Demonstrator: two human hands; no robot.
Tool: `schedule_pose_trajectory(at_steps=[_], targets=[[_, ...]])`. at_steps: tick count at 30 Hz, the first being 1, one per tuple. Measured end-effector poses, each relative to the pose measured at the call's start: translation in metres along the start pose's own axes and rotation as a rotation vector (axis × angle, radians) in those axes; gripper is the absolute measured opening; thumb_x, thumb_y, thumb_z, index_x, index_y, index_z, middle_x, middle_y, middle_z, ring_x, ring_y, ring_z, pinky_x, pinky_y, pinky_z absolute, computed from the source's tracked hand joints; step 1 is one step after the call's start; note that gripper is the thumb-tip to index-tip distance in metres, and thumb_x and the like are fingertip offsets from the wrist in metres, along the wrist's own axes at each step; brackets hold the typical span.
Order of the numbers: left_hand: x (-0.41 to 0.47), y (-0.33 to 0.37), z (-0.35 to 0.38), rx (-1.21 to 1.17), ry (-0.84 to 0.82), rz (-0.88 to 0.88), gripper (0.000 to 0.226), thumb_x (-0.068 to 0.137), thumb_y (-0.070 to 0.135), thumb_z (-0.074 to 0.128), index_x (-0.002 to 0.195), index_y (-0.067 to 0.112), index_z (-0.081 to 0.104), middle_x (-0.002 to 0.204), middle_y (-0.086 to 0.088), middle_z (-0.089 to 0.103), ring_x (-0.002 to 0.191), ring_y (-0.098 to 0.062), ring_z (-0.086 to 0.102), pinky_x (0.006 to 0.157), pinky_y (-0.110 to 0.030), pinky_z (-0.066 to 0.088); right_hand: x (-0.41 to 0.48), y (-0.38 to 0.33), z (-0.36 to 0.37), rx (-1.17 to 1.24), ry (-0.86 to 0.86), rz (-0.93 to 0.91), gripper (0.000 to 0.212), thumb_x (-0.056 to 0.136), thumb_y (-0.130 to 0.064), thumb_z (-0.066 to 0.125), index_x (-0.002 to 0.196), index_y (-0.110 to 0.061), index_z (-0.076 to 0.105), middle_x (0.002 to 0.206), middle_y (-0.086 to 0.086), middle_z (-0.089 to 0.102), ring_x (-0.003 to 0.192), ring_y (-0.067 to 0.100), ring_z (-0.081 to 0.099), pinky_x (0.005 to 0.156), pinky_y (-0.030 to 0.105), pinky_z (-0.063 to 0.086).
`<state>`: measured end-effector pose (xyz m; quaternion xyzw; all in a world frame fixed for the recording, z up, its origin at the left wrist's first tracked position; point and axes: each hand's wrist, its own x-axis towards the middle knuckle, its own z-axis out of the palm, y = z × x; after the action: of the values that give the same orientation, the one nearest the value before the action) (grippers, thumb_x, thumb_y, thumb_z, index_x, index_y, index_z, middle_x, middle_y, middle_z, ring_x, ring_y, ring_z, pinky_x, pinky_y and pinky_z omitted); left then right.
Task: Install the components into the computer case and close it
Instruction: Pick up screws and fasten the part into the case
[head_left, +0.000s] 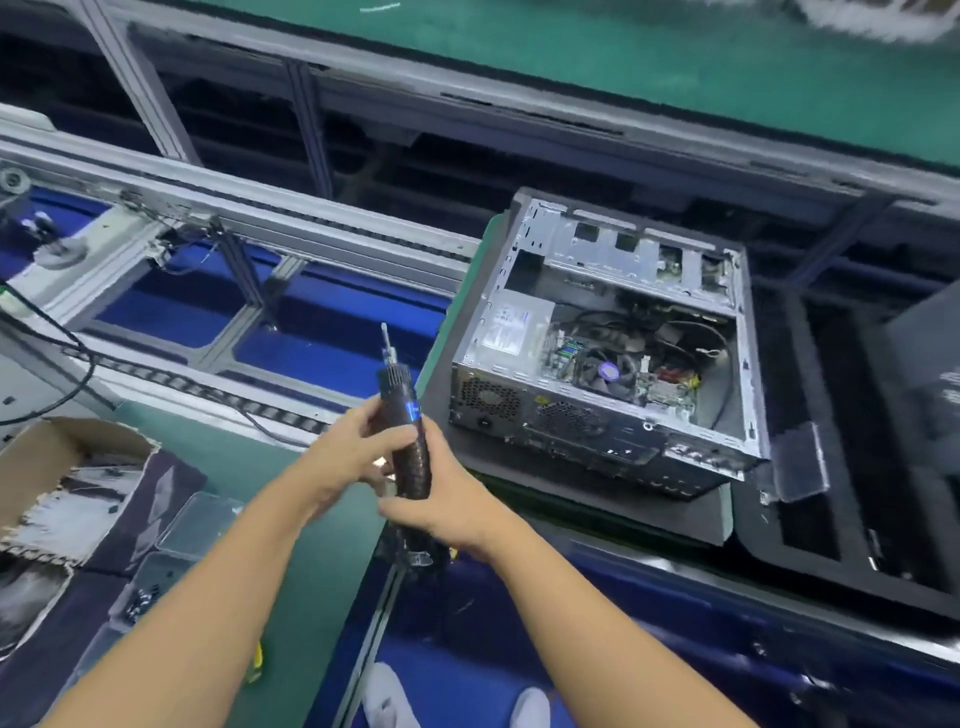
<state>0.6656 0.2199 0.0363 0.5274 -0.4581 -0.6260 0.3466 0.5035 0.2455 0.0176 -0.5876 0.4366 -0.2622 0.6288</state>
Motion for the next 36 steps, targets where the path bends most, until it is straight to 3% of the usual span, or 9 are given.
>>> schedule_pose_trajectory(at_steps=[4, 7, 10, 13, 16, 19, 22, 26, 36], targets=[[0.013, 0.059, 0.061, 0.157, -0.080, 0.138, 0.035, 0.067, 0.047, 0.077, 0.099, 0.038, 0.067, 0.084, 0.011, 0.071, 0.060, -0.007, 0.064, 0.046, -0.023, 0.049, -0.041, -0.022, -0.064, 0.082, 0.085, -0.126, 0.081, 0.087, 0.002, 0.065, 0.143, -0.047, 0.033, 0.101, -0.008, 0.068, 0.082, 0.003, 0.064, 0.078, 0.021, 0.055], [0.028, 0.085, 0.124, 0.276, -0.152, 0.226, 0.026, 0.074, 0.046, 0.074, 0.098, 0.043, 0.065, 0.082, 0.012, 0.071, 0.056, -0.004, 0.060, 0.047, -0.019, 0.047, -0.077, -0.023, -0.117, 0.100, 0.190, -0.173, 0.070, 0.089, -0.005, 0.071, 0.122, -0.060, 0.044, 0.095, -0.022, 0.071, 0.082, -0.002, 0.067, 0.078, 0.012, 0.051], [0.043, 0.096, 0.191, 0.350, -0.202, 0.281, 0.016, 0.083, 0.037, 0.073, 0.094, 0.032, 0.064, 0.074, 0.008, 0.068, 0.058, -0.007, 0.061, 0.049, -0.023, 0.050, -0.112, -0.015, -0.162, 0.242, 0.327, -0.204, 0.063, 0.089, -0.011, 0.073, 0.116, -0.064, 0.053, 0.098, -0.012, 0.072, 0.074, 0.009, 0.068, 0.069, 0.022, 0.057], [0.055, 0.099, 0.256, 0.371, -0.251, 0.301, 0.013, 0.096, 0.029, 0.061, 0.086, 0.020, 0.060, 0.063, 0.010, 0.063, 0.055, -0.005, 0.059, 0.051, -0.017, 0.049, -0.149, 0.001, -0.204, 0.336, 0.432, -0.209, 0.057, 0.089, -0.012, 0.073, 0.128, -0.047, 0.052, 0.107, 0.010, 0.067, 0.064, 0.020, 0.064, 0.058, 0.033, 0.056], [0.067, 0.100, 0.315, 0.387, -0.268, 0.338, 0.016, 0.099, 0.028, 0.055, 0.096, 0.023, 0.070, 0.082, 0.011, 0.073, 0.072, -0.003, 0.067, 0.063, -0.016, 0.052, -0.184, 0.019, -0.249, 0.368, 0.529, -0.179, 0.059, 0.087, -0.013, 0.076, 0.132, -0.044, 0.053, 0.111, 0.008, 0.067, 0.064, 0.025, 0.065, 0.057, 0.036, 0.058], [0.082, 0.099, 0.359, 0.387, -0.239, 0.381, 0.018, 0.100, 0.021, 0.055, 0.096, 0.022, 0.072, 0.084, 0.007, 0.074, 0.077, -0.004, 0.069, 0.059, -0.017, 0.054, -0.215, 0.034, -0.289, 0.317, 0.643, -0.136, 0.061, 0.079, -0.026, 0.081, 0.133, -0.037, 0.054, 0.112, 0.000, 0.065, 0.077, 0.027, 0.067, 0.069, 0.049, 0.062], [0.100, 0.093, 0.386, 0.351, -0.299, 0.324, 0.024, 0.100, 0.006, 0.051, 0.098, 0.021, 0.070, 0.076, 0.002, 0.073, 0.073, -0.014, 0.072, 0.059, -0.024, 0.058, -0.236, 0.050, -0.320, 0.272, 0.761, -0.064, 0.085, 0.074, -0.033, 0.082, 0.149, -0.032, 0.041, 0.126, 0.004, 0.063, 0.094, 0.027, 0.061, 0.087, 0.064, 0.056], [0.129, 0.085, 0.413, 0.447, -0.431, 0.206, 0.038, 0.094, -0.007, 0.047, 0.099, 0.024, 0.069, 0.085, 0.003, 0.075, 0.086, -0.016, 0.073, 0.072, -0.028, 0.057, -0.252, 0.066, -0.350, 0.288, 0.803, -0.103, 0.095, 0.083, -0.012, 0.076, 0.157, -0.045, 0.025, 0.102, -0.003, 0.065, 0.070, 0.028, 0.059, 0.060, 0.038, 0.057], [0.211, 0.086, 0.456, 0.798, -0.626, 0.225, 0.015, 0.093, 0.016, 0.059, 0.093, 0.028, 0.068, 0.094, 0.008, 0.074, 0.084, -0.015, 0.070, 0.071, -0.025, 0.051, -0.236, 0.080, -0.387, 0.319, 0.958, -0.036, 0.082, 0.090, -0.002, 0.067, 0.154, -0.041, 0.034, 0.101, 0.007, 0.065, 0.070, 0.024, 0.058, 0.060, 0.034, 0.056]])
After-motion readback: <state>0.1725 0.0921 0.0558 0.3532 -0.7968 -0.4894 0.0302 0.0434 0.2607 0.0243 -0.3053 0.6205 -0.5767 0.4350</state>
